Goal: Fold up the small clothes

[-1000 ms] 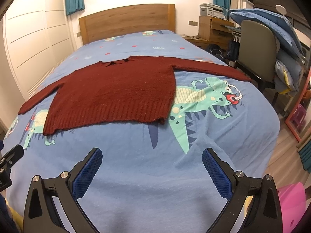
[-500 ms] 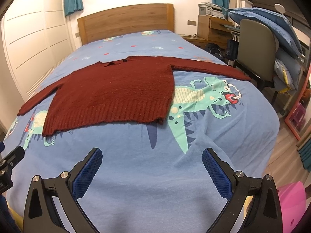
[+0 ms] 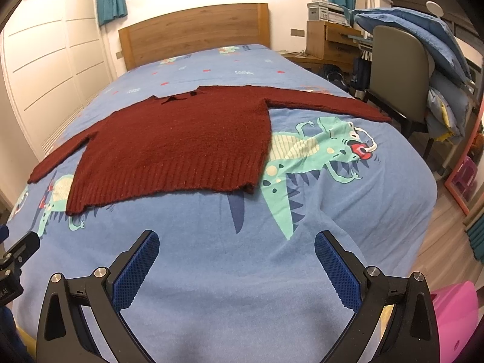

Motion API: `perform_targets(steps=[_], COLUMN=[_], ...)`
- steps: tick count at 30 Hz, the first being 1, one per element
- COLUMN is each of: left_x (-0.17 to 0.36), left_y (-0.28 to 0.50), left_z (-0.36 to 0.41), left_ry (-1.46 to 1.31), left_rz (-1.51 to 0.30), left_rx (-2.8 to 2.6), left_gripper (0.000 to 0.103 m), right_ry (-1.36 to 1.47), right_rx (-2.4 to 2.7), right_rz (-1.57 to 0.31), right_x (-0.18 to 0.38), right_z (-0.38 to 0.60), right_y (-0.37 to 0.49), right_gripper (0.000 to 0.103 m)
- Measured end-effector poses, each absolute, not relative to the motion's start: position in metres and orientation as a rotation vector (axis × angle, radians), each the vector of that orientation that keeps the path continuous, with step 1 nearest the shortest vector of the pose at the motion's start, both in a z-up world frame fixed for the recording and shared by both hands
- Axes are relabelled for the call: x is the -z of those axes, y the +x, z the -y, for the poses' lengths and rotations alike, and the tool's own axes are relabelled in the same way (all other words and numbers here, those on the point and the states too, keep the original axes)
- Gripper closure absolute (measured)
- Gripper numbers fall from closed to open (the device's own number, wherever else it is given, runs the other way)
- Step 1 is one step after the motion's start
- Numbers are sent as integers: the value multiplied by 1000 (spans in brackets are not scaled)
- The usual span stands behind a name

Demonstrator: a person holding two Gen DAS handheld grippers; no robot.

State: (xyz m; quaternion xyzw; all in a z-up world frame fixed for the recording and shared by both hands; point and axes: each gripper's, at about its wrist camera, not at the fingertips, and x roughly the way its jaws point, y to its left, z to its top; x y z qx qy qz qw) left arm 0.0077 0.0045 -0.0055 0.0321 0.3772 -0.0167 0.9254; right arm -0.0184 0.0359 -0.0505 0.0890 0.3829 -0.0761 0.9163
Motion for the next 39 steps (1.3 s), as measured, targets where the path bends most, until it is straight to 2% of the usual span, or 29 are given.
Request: perform_targets(steps=[24,39], left_x=[-5,-27], left_y=[39,83], left_z=[-12,-35], left_ry=[84,55], left_rz=[-824,-852], left_rx=[-18,-123], left_gripper=[1,1], right_ry=[217,385], right_rx=[144,248], right_rz=[-818,-770], right_x=[50,42], right_z=[-17,103], right_y=[8,59], right_gripper=[0,0])
